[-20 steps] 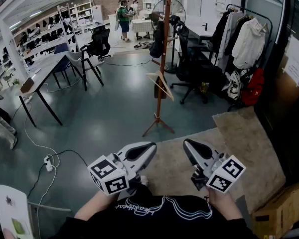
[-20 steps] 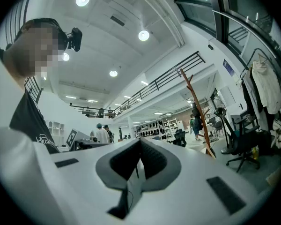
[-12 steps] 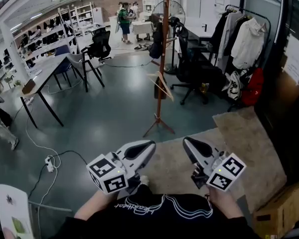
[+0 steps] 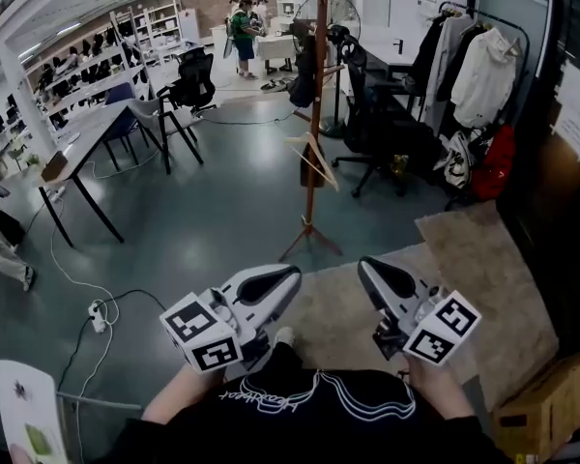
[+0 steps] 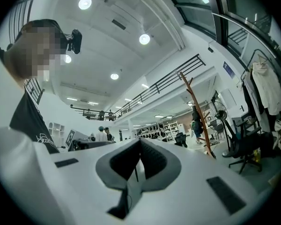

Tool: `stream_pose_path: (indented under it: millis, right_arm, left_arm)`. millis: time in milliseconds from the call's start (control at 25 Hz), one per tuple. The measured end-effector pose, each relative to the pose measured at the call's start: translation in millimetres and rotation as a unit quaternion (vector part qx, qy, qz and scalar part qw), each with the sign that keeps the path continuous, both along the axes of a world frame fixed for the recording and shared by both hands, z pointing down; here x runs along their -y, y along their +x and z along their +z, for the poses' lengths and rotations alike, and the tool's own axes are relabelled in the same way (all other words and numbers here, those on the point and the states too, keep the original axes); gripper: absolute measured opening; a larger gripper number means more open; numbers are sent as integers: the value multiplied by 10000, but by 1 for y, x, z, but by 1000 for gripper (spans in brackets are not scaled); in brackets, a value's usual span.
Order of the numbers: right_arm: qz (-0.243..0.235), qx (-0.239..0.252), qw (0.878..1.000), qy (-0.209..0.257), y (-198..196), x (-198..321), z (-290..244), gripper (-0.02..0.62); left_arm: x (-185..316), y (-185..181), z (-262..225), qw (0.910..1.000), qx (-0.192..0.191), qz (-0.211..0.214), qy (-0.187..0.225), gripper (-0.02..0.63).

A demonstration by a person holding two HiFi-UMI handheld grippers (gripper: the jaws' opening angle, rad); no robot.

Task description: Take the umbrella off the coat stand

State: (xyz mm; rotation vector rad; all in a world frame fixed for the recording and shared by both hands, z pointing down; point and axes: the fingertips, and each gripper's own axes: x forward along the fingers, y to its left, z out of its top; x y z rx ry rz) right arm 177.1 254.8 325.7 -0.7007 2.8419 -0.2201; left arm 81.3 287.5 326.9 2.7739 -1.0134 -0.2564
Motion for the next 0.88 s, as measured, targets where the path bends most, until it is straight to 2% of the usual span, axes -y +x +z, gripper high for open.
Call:
stream_pose_path:
  millis: [400, 880]
  right_arm:
    - [19, -80, 9999, -101, -20, 56, 12, 2]
    - [317, -170, 9987, -366, -64, 181, 20, 2]
  left_arm:
    - [64, -33, 4, 9995, -36, -263, 141, 11]
    - [203, -88, 10, 9998, -94, -157, -74, 230]
